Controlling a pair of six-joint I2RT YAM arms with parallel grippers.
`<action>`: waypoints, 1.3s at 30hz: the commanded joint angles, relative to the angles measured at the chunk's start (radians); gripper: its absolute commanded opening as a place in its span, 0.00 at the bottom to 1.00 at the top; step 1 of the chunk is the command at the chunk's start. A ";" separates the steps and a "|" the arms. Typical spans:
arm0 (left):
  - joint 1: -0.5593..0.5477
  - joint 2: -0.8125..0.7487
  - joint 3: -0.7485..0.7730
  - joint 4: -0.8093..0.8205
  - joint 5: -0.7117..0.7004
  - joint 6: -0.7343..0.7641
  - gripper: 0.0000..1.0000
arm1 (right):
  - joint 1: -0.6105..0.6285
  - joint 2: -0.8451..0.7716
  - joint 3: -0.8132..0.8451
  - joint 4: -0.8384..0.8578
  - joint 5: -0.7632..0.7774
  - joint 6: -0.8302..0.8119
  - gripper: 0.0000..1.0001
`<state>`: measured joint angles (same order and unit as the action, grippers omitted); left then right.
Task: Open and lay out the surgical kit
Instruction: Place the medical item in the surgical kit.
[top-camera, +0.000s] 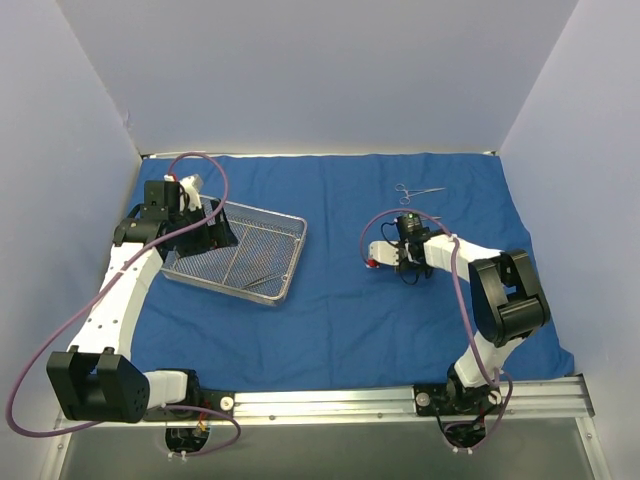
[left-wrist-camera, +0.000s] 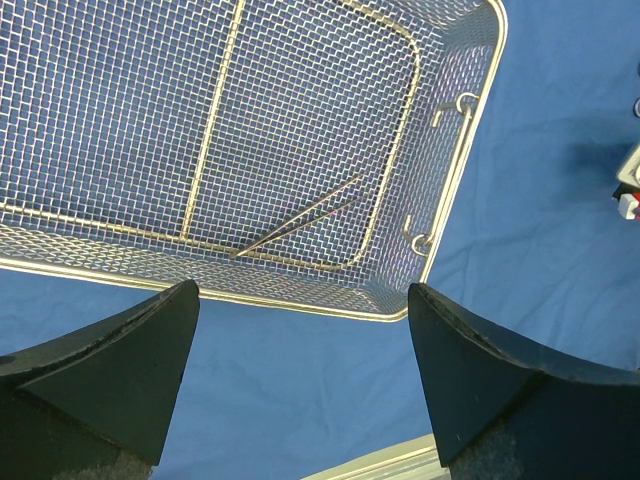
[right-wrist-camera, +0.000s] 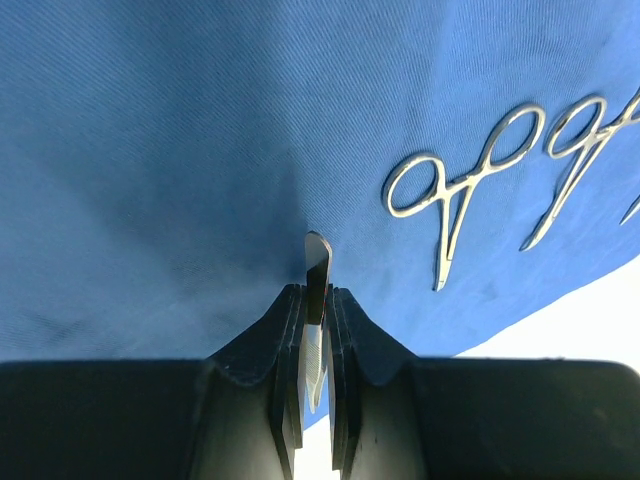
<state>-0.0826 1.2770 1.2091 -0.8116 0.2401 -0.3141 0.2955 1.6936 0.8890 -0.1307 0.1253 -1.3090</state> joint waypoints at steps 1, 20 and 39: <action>0.014 -0.028 -0.003 0.032 0.013 -0.006 0.94 | -0.007 0.000 0.019 -0.017 0.005 -0.026 0.00; 0.023 -0.027 -0.011 0.043 0.027 -0.011 0.94 | 0.001 0.032 -0.002 0.039 0.017 -0.013 0.05; 0.023 -0.042 -0.023 0.048 0.041 -0.011 0.94 | 0.002 -0.026 -0.050 0.011 0.013 0.011 0.27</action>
<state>-0.0681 1.2724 1.1851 -0.8040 0.2623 -0.3264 0.2958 1.7054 0.8604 -0.0559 0.1421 -1.3102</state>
